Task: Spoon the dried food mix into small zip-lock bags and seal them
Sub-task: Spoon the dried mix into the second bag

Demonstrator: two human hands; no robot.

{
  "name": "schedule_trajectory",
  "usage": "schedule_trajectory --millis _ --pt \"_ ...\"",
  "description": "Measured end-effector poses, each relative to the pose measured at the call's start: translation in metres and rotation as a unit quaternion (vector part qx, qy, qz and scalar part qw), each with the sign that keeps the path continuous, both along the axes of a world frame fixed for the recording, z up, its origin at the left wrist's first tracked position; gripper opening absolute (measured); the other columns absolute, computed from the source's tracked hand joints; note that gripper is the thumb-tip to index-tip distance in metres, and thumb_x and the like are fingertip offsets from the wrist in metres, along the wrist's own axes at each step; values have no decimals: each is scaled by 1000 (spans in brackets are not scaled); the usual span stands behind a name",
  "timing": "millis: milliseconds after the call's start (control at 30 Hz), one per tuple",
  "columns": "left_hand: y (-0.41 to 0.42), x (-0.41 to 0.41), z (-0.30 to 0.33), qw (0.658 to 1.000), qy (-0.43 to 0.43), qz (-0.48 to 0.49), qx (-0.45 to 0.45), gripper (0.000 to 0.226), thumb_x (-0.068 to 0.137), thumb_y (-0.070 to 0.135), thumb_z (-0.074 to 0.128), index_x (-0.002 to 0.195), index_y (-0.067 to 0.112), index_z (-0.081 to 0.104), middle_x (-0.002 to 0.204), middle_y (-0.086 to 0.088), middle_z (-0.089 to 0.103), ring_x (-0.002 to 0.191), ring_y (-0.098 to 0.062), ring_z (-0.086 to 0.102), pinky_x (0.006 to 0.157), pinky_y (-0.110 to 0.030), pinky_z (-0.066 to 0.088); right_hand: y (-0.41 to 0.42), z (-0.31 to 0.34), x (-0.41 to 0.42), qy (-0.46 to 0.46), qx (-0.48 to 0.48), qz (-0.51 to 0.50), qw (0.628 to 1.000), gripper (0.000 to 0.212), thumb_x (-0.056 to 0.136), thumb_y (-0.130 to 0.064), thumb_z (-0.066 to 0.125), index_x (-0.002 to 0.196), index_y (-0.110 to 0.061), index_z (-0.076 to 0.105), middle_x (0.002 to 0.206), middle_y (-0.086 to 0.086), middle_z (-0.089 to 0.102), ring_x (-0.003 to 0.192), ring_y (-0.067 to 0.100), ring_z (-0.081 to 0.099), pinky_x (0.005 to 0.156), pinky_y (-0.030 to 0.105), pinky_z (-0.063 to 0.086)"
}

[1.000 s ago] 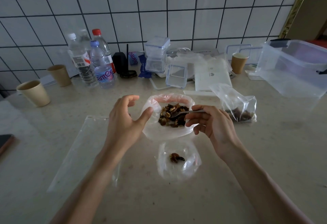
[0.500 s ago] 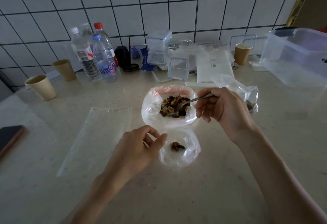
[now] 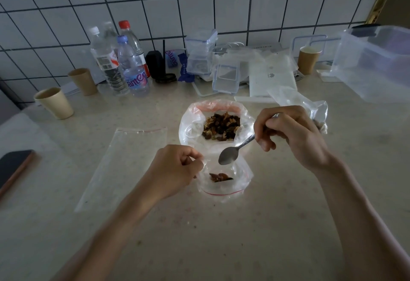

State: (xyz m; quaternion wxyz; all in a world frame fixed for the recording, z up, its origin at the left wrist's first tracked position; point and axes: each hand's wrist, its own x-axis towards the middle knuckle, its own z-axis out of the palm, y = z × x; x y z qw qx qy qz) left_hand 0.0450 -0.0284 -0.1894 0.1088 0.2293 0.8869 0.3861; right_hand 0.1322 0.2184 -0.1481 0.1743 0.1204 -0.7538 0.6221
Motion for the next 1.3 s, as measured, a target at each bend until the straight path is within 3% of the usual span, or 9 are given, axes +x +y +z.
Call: schedule_trajectory --millis 400,567,667,767,867,967,1133,1233,1300 --pt "-9 4 1 997 68 -4 34 11 91 44 73 86 34 75 64 8 71 56 -8 65 58 -11 47 -2 -17 -15 -67 -197 -53 977 31 97 -17 39 83 -7 64 65 11 55 55 28 53 46 30 37" --pt "-14 -7 14 997 46 -18 57 30 77 63 72 87 34 76 64 9 70 52 -4 61 59 -18 50 2 -20 -19 -102 -197 -119 968 29 100 -16 41 93 -4 66 70 14 61 56 29 57 45 33 40" --pt "-13 -27 16 988 107 56 97 38 76 67 72 85 30 71 65 9 68 55 -3 61 55 -14 46 1 -22 -21 -146 -178 -143 963 29 103 -11 41 95 -2 68 73 15 66 60 30 63 47 34 42" --pt "-3 -45 12 975 173 126 62 56 76 76 66 101 26 61 88 14 66 69 0 61 60 -18 44 1 -22 -20 -193 -179 -127 956 30 106 -11 41 101 1 68 83 20 73 67 33 69 49 34 48" --pt "12 -58 5 990 94 93 -48 90 76 84 60 138 20 48 121 13 58 93 -7 63 77 -31 52 0 -23 -20 -239 -194 -105 946 31 108 -14 42 109 6 66 94 25 76 80 39 76 54 35 57" --pt "24 -63 -2 997 39 61 -33 70 81 76 67 126 23 58 111 7 70 93 -12 67 70 -30 51 -2 -24 -21 -255 -218 -111 936 33 112 -18 40 111 7 62 97 26 77 89 39 78 60 34 62" --pt "31 -57 -11 992 16 70 101 26 98 43 66 90 19 72 77 1 78 70 -16 75 73 -49 63 -9 -31 -24 -241 -252 -133 928 31 112 -14 41 113 8 62 97 23 78 92 35 78 66 34 64" --pt "28 -51 -14 988 -24 44 148 13 92 33 66 99 25 74 84 1 79 75 -17 77 75 -50 64 -15 -35 -28 -233 -233 -161 930 27 111 -9 40 116 7 62 97 21 78 87 34 79 59 32 61" --pt "27 -49 -15 986 -50 22 161 22 89 26 64 109 27 74 92 1 80 82 -19 77 79 -50 64 -19 -38 -31 -227 -220 -182 931 26 110 -7 41 115 6 62 94 20 78 82 35 78 51 30 56"
